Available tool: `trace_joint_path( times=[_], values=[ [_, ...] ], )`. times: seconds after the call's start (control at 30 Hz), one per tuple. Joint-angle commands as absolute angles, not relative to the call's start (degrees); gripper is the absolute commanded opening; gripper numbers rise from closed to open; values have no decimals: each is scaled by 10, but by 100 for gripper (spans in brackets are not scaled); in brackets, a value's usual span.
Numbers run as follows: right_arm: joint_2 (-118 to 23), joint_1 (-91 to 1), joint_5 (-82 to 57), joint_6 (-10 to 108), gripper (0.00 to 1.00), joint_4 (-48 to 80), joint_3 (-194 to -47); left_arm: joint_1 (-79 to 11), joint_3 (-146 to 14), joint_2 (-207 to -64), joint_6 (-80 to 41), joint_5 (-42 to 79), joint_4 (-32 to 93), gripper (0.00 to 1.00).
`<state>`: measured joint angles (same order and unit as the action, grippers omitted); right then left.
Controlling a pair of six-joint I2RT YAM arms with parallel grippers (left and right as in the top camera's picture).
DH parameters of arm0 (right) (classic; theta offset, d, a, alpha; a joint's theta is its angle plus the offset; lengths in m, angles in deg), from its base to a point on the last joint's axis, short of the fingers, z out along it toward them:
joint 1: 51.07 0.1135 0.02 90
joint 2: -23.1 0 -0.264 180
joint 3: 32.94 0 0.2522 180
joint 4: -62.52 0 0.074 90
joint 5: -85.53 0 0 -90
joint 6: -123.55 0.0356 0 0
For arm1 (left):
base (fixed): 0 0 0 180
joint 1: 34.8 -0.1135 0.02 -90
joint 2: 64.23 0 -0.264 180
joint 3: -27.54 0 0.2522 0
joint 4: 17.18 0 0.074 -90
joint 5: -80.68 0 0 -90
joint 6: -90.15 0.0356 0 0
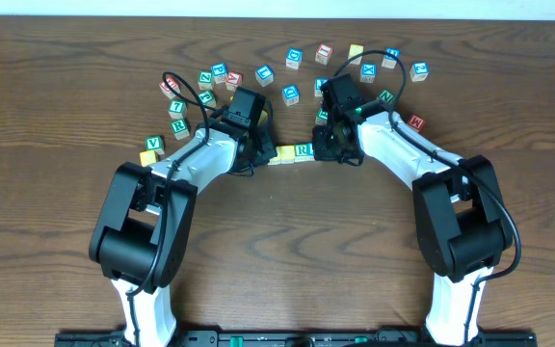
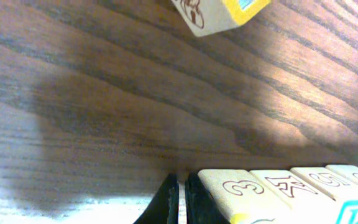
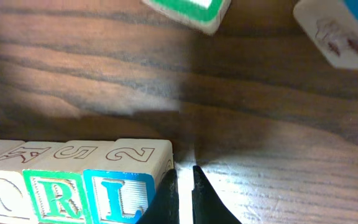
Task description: Spell out CORL
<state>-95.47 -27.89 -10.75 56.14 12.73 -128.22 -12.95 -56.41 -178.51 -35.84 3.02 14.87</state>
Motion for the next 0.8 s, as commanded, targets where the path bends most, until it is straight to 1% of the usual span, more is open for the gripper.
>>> trace_joint_path(
  times=[0.0,0.47,0.77],
  values=[
    [-943,-262,-136,569,6,137,-1278,-123,-566,-1799,-348,50,142,7],
    [-944,-262,-121,569,6,145,-1271,-124,-566,-1799,-328,50,140,7],
    [-944,-262,-115,569,5,152,-1255,-124,-566,-1799,-284,50,140,7]
  ],
)
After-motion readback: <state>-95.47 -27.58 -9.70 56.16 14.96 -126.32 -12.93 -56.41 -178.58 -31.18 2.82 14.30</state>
